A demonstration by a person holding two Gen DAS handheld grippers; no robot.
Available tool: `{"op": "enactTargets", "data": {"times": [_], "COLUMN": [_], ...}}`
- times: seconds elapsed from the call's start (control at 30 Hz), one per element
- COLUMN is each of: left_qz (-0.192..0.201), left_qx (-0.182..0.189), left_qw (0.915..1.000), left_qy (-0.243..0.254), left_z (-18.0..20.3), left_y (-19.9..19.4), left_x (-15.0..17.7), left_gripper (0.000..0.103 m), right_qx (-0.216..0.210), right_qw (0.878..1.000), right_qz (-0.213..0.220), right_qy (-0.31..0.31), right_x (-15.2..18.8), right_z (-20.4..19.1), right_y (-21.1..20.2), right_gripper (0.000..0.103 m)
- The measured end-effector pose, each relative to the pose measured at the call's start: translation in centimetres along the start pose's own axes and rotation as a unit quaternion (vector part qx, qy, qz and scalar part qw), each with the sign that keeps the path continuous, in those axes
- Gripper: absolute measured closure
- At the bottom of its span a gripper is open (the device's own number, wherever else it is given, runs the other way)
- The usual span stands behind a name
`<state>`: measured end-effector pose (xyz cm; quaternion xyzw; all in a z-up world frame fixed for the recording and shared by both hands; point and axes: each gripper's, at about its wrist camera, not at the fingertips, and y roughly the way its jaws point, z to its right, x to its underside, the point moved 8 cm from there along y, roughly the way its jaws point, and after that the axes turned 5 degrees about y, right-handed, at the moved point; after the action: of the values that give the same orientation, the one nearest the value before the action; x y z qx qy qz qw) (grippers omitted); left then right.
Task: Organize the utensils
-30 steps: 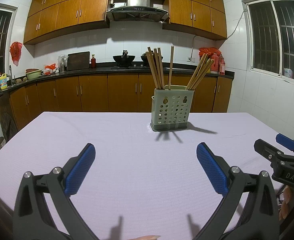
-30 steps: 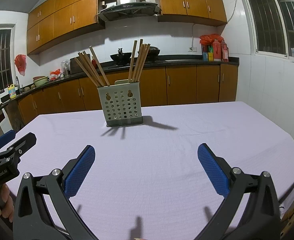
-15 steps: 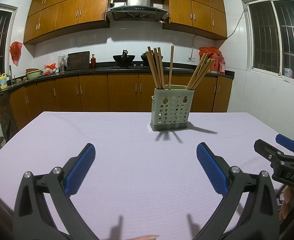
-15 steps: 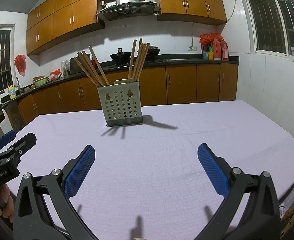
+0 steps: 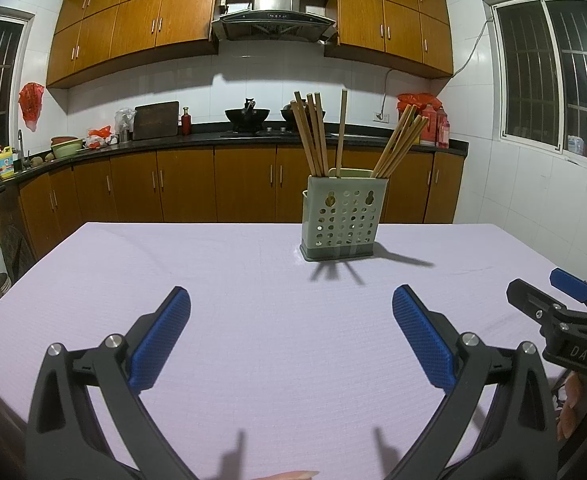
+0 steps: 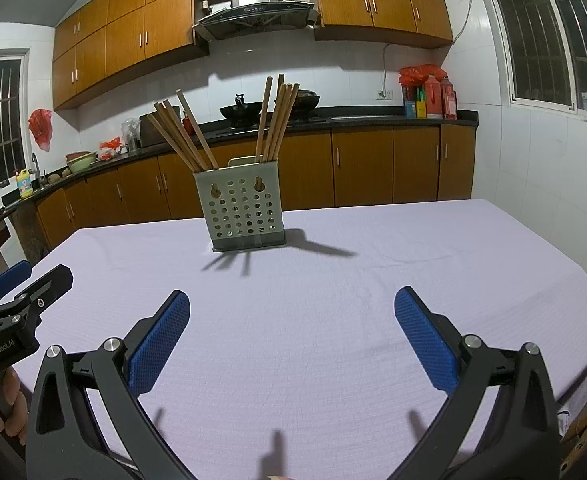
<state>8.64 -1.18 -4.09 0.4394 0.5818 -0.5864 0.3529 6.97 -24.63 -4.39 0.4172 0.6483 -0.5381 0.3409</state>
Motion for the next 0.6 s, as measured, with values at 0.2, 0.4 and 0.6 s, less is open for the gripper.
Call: {"op": "enactTargets", "data": {"times": [0.2, 0.4, 0.6], "left_qz": [0.0, 0.0, -0.002], "left_qx": [0.0, 0.0, 0.0], "left_qw": [1.0, 1.0, 1.0], "left_qy": [0.0, 0.0, 0.0], "left_z": [0.03, -0.04, -0.11], "left_y": [-0.01, -0.05, 0.13], "left_x": [-0.01, -0.04, 0.15], "left_gripper": [0.004, 0.004, 0.004], "right_qx": [0.0, 0.0, 0.0], "right_qw": [1.0, 1.0, 1.0], "right_qz": [0.0, 0.0, -0.002], "right_qy": [0.0, 0.001, 0.003], "right_x": [-0.02, -0.04, 0.19], "right_z": [-0.03, -0.09, -0.2], "right_y": [-0.01, -0.01, -0.02], "right_gripper": [0.002, 0.002, 0.002]}}
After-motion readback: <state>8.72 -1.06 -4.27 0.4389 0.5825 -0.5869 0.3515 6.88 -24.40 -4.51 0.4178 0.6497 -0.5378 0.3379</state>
